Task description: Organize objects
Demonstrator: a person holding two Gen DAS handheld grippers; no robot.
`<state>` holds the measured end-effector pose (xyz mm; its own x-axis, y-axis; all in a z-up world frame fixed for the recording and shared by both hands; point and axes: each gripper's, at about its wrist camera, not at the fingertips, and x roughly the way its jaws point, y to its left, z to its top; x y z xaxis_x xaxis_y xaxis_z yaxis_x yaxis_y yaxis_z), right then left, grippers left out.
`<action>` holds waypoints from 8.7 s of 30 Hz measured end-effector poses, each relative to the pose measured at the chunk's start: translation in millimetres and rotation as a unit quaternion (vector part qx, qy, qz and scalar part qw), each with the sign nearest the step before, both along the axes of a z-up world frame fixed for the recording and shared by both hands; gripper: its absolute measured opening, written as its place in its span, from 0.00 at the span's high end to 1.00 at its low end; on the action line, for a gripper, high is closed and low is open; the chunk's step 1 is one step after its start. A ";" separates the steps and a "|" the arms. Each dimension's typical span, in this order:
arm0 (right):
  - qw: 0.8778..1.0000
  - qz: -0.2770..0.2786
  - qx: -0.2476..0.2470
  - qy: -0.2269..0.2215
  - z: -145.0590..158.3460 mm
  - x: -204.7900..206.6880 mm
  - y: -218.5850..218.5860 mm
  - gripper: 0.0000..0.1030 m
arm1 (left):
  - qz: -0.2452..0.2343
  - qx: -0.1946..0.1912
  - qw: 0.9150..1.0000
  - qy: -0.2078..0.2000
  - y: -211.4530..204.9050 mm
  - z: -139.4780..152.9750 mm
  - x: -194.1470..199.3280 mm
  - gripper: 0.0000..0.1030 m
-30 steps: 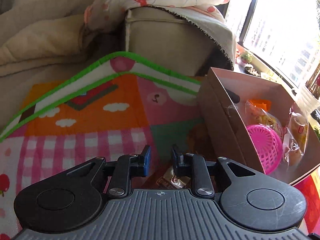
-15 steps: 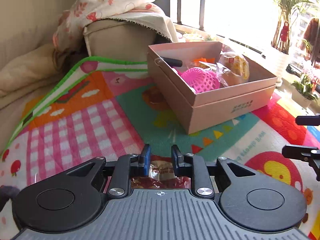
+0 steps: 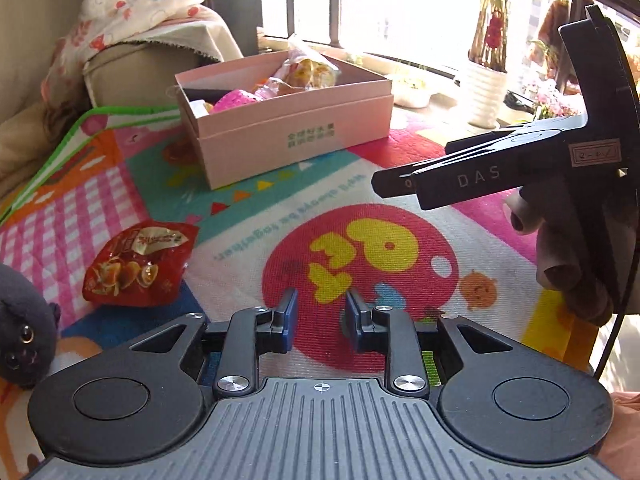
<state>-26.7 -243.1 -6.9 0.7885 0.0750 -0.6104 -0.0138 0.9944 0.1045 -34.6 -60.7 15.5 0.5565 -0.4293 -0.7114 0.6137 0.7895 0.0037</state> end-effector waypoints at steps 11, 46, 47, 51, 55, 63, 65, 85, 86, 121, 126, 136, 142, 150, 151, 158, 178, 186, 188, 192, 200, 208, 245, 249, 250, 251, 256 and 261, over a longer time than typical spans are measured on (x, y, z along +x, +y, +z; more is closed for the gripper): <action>1.000 -0.013 0.026 0.004 -1.2 0.7 -8.3 0.00 | -0.025 0.004 1.000 -0.003 -22.8 -6.2 -11.3 0.32; 0.999 -0.018 0.046 0.003 -2.4 0.6 -11.6 0.00 | 0.241 0.005 0.969 -0.045 37.0 5.0 61.2 0.35; 0.999 -0.018 0.045 0.002 -2.3 0.4 -11.5 0.00 | 0.244 0.014 0.968 -0.053 38.8 4.1 56.3 0.35; 0.999 -0.021 0.043 0.002 -2.5 0.0 -10.8 0.00 | 0.261 0.024 0.962 -0.071 50.9 4.1 41.9 0.36; 0.999 -0.022 0.042 0.001 -2.4 -0.7 -11.0 0.00 | 0.270 0.012 0.960 -0.078 64.5 9.5 26.1 0.36; 0.999 -0.022 0.037 0.003 -2.8 -1.1 -9.3 0.00 | 0.292 -0.028 0.955 -0.045 92.7 8.6 34.1 0.35; 0.999 -0.023 0.037 0.003 -2.8 -1.6 -9.3 0.00 | 0.291 -0.035 0.955 -0.038 95.1 6.7 40.0 0.35; 0.999 -0.012 0.030 0.011 -4.4 1.1 -6.3 0.00 | 0.328 -0.059 0.942 -0.035 115.4 -9.2 65.7 0.25; 0.999 -0.013 0.029 0.012 -4.5 1.2 -6.1 0.00 | 0.320 -0.058 0.945 -0.035 114.2 -8.9 64.1 0.25; 0.955 0.281 -0.069 0.066 36.6 80.0 301.0 0.36 | 0.286 -0.154 0.945 -0.025 234.3 2.9 -73.8 0.25; 0.965 0.256 -0.037 0.047 59.6 20.2 206.8 0.36 | 0.242 -0.155 0.958 -0.025 203.9 13.2 -70.5 0.25; 0.989 0.105 -0.079 -0.072 89.1 -82.5 47.5 0.36 | 0.120 -0.200 0.971 -0.050 78.1 81.0 27.4 0.25; 0.994 0.068 -0.049 -0.071 80.0 -89.2 -0.1 0.36 | 0.113 -0.253 0.960 -0.044 -5.9 92.7 144.7 0.25; 0.998 0.036 -0.027 -0.041 68.6 -66.2 -34.4 0.36 | 0.154 -0.220 0.962 -0.042 -48.0 52.2 207.2 0.25; 0.998 0.034 -0.026 -0.040 69.6 -61.3 -35.9 0.36 | 0.153 -0.229 0.961 -0.036 -42.0 49.5 205.4 0.25; 0.996 0.032 -0.032 -0.076 102.4 -5.0 -31.1 0.36 | 0.142 -0.214 0.966 -0.032 -23.0 44.6 206.4 0.26; 0.996 0.003 0.061 0.066 98.2 237.3 -6.8 0.34 | 0.163 -0.260 0.952 -0.011 71.1 36.2 146.0 0.31; 0.997 -0.017 -0.047 0.054 80.3 233.4 5.0 0.23 | 0.180 -0.276 0.944 0.007 95.4 15.2 137.7 0.31; 0.995 -0.030 -0.086 0.037 86.0 239.4 10.3 0.31 | 0.181 -0.281 0.942 0.016 96.1 9.9 139.8 0.31; 0.995 -0.041 -0.078 0.046 80.3 252.3 12.2 0.49 | 0.179 -0.281 0.943 0.023 97.4 7.4 139.5 0.31; 0.998 -0.037 -0.041 0.041 69.6 229.7 -4.6 0.44 | 0.159 -0.269 0.950 0.013 80.9 25.3 135.9 0.31; 0.992 0.023 -0.113 -0.045 84.7 92.1 -16.2 0.45 | 0.176 -0.148 0.973 -0.027 25.4 34.4 153.1 0.31; 0.994 0.055 -0.095 -0.006 22.6 54.8 64.8 0.00 | 0.270 -0.105 0.949 -0.129 90.2 38.8 83.1 0.01; 0.989 0.081 -0.120 0.012 5.9 14.3 85.2 0.00 | 0.262 -0.081 0.957 -0.094 69.8 12.3 33.6 0.01; 0.988 0.076 -0.133 0.016 -1.1 8.2 90.7 0.00 | 0.267 -0.075 0.957 -0.086 66.2 6.1 28.4 0.01; 0.987 0.069 -0.145 0.016 -6.5 4.9 94.0 0.00 | 0.275 -0.067 0.956 -0.075 62.1 -3.1 23.8 0.01; 0.990 0.052 -0.131 0.012 -9.4 5.4 87.7 0.00 | 0.318 -0.047 0.945 -0.058 62.8 -14.2 27.8 0.01; 0.999 0.028 -0.028 0.010 -14.5 10.1 57.1 0.00 | 0.323 -0.015 0.945 -0.053 57.0 -18.7 31.0 0.01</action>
